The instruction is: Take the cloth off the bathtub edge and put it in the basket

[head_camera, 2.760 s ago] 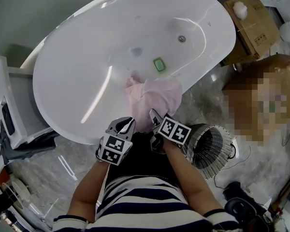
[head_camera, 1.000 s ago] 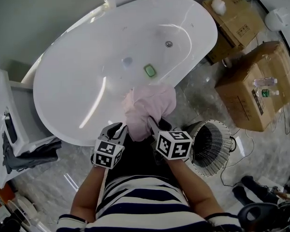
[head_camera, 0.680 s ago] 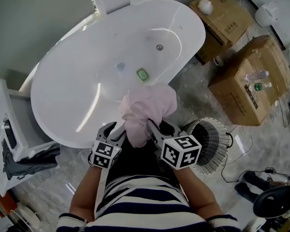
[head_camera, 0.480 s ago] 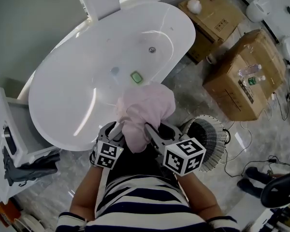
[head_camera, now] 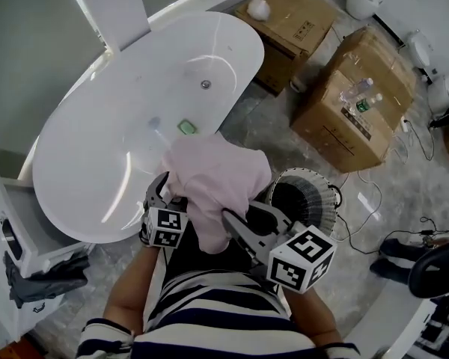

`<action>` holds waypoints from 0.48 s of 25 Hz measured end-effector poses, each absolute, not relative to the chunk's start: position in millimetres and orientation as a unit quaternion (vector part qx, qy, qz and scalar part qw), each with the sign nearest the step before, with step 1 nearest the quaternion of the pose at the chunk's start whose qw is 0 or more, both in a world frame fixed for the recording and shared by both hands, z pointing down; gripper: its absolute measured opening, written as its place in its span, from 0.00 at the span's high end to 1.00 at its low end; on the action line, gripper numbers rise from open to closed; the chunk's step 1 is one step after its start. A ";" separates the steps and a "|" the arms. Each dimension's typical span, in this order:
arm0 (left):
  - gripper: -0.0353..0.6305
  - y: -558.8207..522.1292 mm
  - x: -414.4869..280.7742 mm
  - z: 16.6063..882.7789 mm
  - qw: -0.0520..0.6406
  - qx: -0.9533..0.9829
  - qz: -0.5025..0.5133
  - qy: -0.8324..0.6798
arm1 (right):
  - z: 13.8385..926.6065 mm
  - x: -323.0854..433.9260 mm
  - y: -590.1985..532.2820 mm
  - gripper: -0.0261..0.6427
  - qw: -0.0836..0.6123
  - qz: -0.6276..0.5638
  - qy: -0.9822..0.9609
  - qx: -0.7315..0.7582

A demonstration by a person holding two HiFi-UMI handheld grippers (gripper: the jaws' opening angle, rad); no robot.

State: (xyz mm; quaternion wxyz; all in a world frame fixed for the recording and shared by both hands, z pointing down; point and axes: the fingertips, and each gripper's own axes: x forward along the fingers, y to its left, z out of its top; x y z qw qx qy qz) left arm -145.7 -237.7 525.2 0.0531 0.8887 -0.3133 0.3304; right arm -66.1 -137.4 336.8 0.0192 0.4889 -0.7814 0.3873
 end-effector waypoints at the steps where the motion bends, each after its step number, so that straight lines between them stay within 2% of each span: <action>1: 0.49 -237.2 -137.4 521.9 0.048 0.894 0.325 -0.306 | 334.3 -63.8 -131.7 0.78 0.018 0.384 -0.782 0.491; 4: 0.51 -233.2 -113.4 510.4 0.044 0.907 0.308 -0.283 | 327.9 -53.7 -116.6 0.78 0.011 0.371 -0.781 0.502; 8: 0.73 -223.5 -92.1 496.6 0.070 0.912 0.294 -0.277 | 323.5 -37.1 -96.2 0.78 0.005 0.364 -0.773 0.519; 10: 0.82 -221.2 -80.5 489.5 0.088 0.915 0.285 -0.270 | 322.8 -29.6 -87.7 0.78 -0.002 0.363 -0.765 0.531; 12: 0.85 -220.5 -68.3 478.5 0.121 0.920 0.264 -0.262 | 319.6 -21.9 -81.7 0.78 -0.012 0.361 -0.759 0.541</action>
